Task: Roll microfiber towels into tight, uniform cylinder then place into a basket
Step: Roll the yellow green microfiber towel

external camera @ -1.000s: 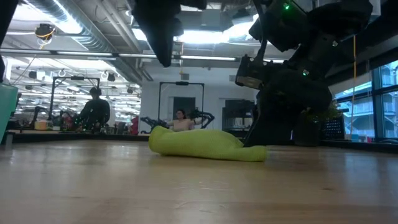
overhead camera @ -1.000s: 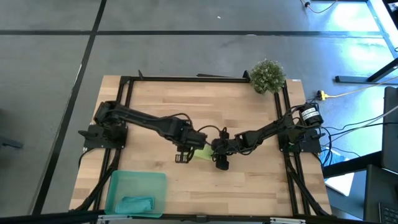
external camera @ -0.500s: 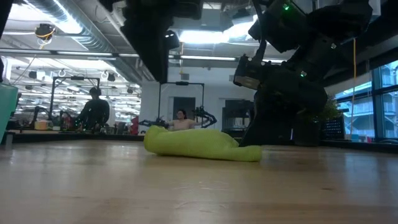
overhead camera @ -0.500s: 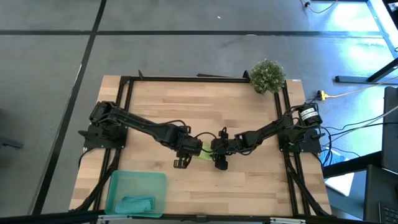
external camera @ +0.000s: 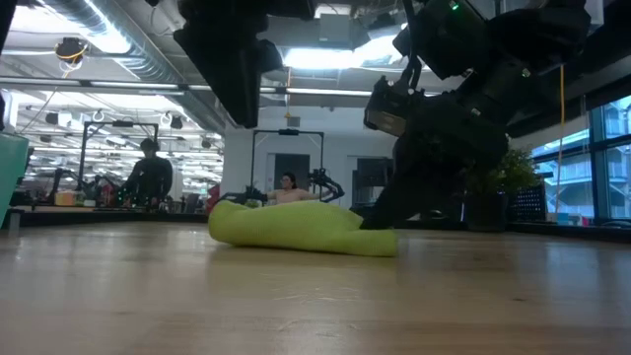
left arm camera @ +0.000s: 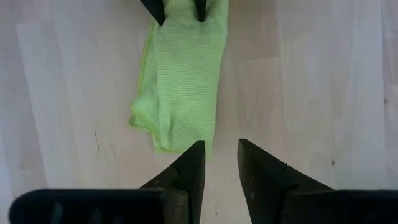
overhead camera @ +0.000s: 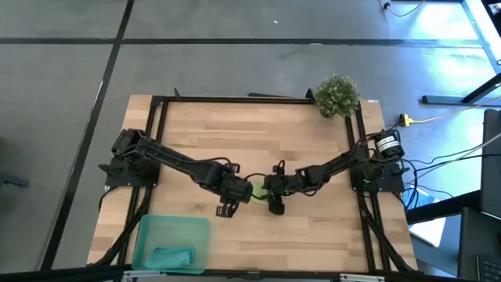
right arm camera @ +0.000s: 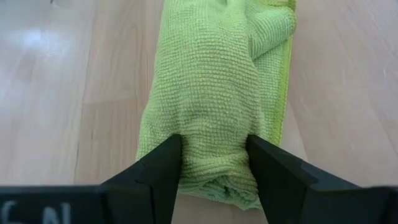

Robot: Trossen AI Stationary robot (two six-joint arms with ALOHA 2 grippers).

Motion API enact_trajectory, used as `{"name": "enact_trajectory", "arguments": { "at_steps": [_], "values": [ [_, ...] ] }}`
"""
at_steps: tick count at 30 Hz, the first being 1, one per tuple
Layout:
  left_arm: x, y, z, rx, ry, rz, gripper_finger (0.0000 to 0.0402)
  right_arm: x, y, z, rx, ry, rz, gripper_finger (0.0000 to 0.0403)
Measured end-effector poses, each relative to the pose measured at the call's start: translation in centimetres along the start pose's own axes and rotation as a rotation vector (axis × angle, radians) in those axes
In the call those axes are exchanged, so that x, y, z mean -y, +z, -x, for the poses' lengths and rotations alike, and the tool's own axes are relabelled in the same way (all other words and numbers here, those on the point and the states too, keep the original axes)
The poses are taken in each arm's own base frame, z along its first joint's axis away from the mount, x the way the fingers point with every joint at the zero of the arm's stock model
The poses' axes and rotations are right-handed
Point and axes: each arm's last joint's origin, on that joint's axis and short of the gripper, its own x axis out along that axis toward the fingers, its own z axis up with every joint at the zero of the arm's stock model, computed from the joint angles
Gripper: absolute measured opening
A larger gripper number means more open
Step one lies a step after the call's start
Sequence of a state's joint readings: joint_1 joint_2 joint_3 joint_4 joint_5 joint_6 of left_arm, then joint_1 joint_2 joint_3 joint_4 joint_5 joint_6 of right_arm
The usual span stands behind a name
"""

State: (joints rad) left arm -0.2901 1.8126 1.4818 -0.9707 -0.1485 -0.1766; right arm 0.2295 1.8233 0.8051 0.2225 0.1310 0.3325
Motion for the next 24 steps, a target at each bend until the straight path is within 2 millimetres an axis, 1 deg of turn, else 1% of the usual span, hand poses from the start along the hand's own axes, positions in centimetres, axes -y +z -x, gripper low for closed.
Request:
{"name": "enact_trajectory", "arguments": {
  "at_steps": [5, 11, 14, 18, 22, 24],
  "values": [
    [0.0, 0.0, 0.0, 0.001, 0.003, 0.011, 0.0089, 0.0, 0.1, 0.0, 0.004, 0.000, 0.000, 0.0184],
    [-0.6, 0.7, -0.1, 0.056, 0.001, 0.053, 0.0089, 0.0, 0.2, 0.1, 0.010, -0.002, -0.001, 0.0184],
    [-1.0, 0.7, -0.2, 0.064, 0.047, 0.076, 0.0089, 0.0, 0.2, 0.1, 0.011, -0.002, -0.001, 0.0184],
    [-1.0, -0.1, -1.4, 0.040, 0.078, 0.105, 0.0089, -0.1, 0.2, 0.1, 0.014, -0.002, -0.002, 0.0184],
    [-0.9, -1.4, -3.3, 0.005, 0.057, 0.110, 0.0089, -0.1, 0.2, 0.1, 0.014, -0.002, -0.001, 0.0185],
    [-0.9, -1.7, -3.9, 0.003, 0.022, 0.114, 0.0089, -0.1, 0.3, 0.1, 0.015, -0.002, -0.002, 0.0185]
  ]
}}
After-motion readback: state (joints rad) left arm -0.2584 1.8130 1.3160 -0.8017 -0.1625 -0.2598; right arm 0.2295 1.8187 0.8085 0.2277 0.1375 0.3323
